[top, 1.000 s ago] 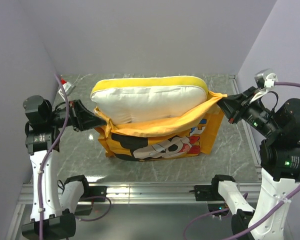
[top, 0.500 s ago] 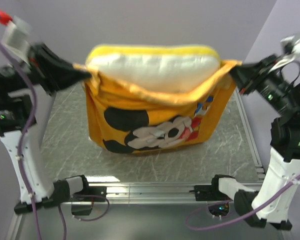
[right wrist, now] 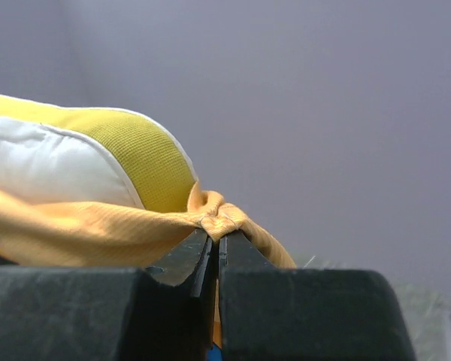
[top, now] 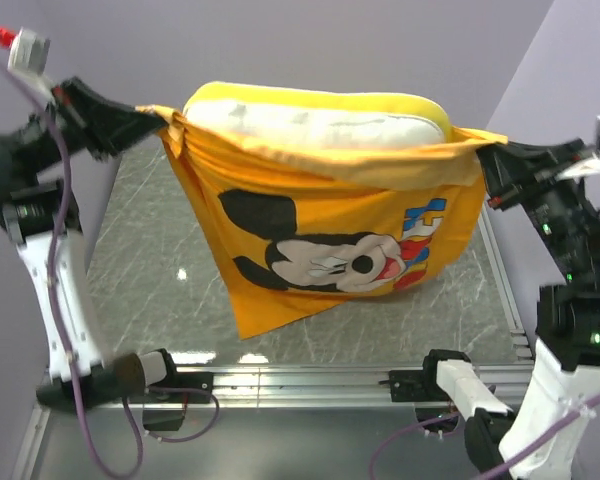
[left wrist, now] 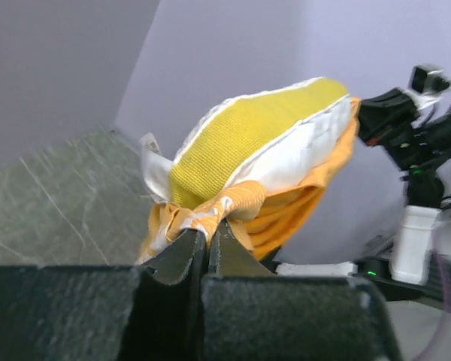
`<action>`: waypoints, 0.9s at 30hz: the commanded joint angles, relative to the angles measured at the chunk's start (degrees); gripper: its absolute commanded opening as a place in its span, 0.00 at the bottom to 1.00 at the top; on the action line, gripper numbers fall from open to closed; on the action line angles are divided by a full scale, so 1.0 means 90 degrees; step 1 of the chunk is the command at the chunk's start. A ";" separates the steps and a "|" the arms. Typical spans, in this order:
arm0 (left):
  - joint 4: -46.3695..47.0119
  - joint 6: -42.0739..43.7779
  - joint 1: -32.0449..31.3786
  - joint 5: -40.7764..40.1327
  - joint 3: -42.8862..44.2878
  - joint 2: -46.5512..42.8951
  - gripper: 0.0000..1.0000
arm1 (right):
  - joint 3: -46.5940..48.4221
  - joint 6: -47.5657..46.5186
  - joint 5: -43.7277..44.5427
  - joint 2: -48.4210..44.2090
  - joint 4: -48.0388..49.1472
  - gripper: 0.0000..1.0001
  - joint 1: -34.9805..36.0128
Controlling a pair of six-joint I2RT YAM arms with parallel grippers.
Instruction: Put the pillow into the pillowcase
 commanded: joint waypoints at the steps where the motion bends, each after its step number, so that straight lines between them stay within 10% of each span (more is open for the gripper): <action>1: 0.0792 -0.1091 0.0542 -0.0307 0.2821 0.1163 0.00 | 0.0440 0.0189 0.0248 0.0992 0.0052 0.00 -0.0027; 4: 0.0073 -0.0955 0.1616 -0.0999 0.5689 0.2302 0.00 | 0.2968 0.0150 0.0853 0.1862 -0.0251 0.00 -0.0124; 6: 0.2022 -0.2295 0.1522 -0.1273 0.3896 0.1634 0.00 | 0.3336 0.0169 0.0914 0.1876 -0.0087 0.00 -0.0135; 7: 0.1905 -0.1994 0.1241 -0.1342 0.1991 0.0692 0.00 | 0.2978 0.0227 0.0624 0.1547 0.0050 0.00 -0.0135; 9: 0.0000 0.0539 -0.0096 -0.1430 0.0980 -0.0143 0.00 | 0.1232 0.0363 0.0310 0.1126 0.0430 0.00 -0.0144; 12: -0.0180 0.1184 -0.0657 -0.1062 -0.0097 -0.0372 0.00 | -0.0276 0.0832 -0.0354 0.0928 0.0316 0.00 -0.0125; 19: 0.0565 0.0451 0.0203 -0.2558 0.4757 0.1550 0.00 | 0.3271 0.1887 -0.0357 0.2341 0.1037 0.00 -0.0408; 21: 0.1040 -0.0141 0.0212 -0.3020 0.4795 0.1611 0.01 | 0.4009 0.2034 -0.0036 0.2432 0.1280 0.00 -0.0398; 27: 0.0497 0.0402 -0.0734 -0.2672 0.1684 0.0607 0.01 | 0.0506 0.2279 -0.0657 0.1280 0.1666 0.00 -0.0320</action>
